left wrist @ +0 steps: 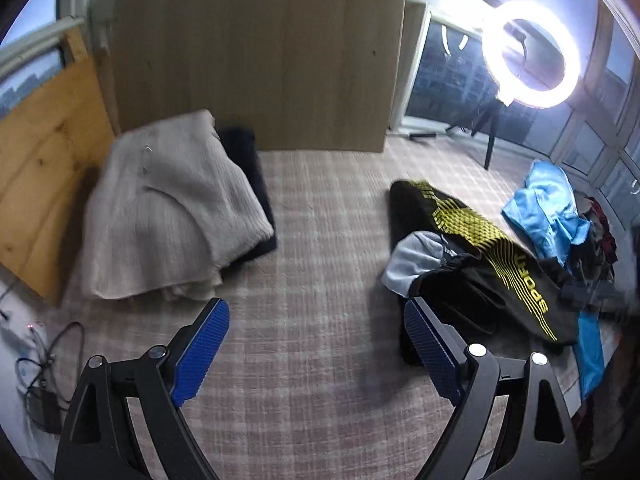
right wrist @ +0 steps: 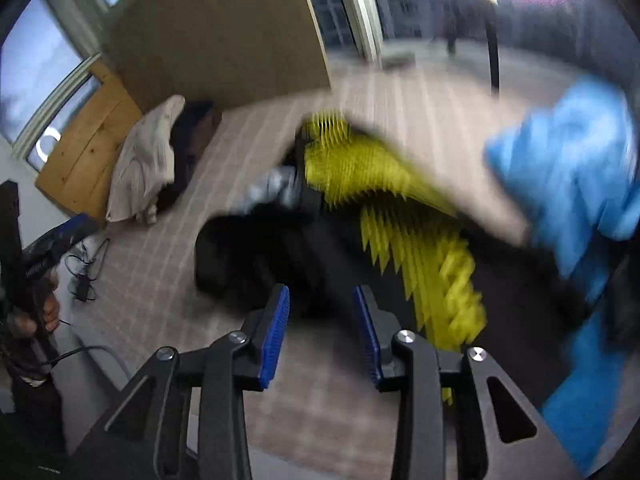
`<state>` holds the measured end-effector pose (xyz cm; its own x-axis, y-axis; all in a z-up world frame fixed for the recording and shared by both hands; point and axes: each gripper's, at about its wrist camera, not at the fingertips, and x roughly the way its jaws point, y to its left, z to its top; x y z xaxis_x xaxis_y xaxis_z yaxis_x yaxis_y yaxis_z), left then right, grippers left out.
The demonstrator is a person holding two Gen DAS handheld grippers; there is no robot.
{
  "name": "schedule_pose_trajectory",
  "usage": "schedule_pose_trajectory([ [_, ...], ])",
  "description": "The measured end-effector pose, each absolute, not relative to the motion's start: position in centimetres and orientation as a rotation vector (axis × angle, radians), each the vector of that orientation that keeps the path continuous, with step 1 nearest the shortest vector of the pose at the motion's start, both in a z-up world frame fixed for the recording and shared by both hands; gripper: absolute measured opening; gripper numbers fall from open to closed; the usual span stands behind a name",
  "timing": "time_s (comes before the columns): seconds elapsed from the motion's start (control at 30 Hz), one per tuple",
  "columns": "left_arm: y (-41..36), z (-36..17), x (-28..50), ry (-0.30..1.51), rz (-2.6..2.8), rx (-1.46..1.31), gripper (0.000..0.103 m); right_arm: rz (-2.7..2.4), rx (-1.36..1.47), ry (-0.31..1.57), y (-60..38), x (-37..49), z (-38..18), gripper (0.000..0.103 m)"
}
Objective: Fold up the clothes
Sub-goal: 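Grasp the black-yellow shorts with the right tool and drop them on the carpet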
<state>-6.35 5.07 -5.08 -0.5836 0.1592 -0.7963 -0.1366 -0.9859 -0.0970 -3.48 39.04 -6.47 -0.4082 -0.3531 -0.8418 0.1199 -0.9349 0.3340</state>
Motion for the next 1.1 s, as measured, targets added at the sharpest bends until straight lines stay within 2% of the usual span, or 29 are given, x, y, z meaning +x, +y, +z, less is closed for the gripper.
schedule_pose_trajectory([
  [0.13,7.1,-6.0,-7.7,0.02,2.588,-1.346,0.089,-2.413,1.541,-0.45,38.7,-1.6,-9.1,0.034],
  [0.23,9.0,-5.8,-9.0,0.057,2.534,-1.333,0.089,-2.479,1.499,-0.522,39.3,-0.8,-8.8,0.034],
  [0.4,11.8,-4.5,-10.1,0.112,2.492,-1.249,0.089,-2.609,1.444,-0.446,39.3,-0.1,-7.7,0.042],
  [0.53,11.9,-4.2,-10.4,0.125,2.494,-1.222,0.089,-2.611,1.443,-0.409,38.4,-0.3,-8.0,0.042],
  [0.83,6.8,-5.7,-9.8,0.109,2.571,-1.249,0.089,-2.53,1.459,-0.198,32.1,-4.2,-9.8,0.042],
  [1.1,3.8,-8.2,-8.8,0.012,2.514,-1.306,0.089,-2.399,1.484,-0.288,27.0,-9.6,-10.4,0.045],
])
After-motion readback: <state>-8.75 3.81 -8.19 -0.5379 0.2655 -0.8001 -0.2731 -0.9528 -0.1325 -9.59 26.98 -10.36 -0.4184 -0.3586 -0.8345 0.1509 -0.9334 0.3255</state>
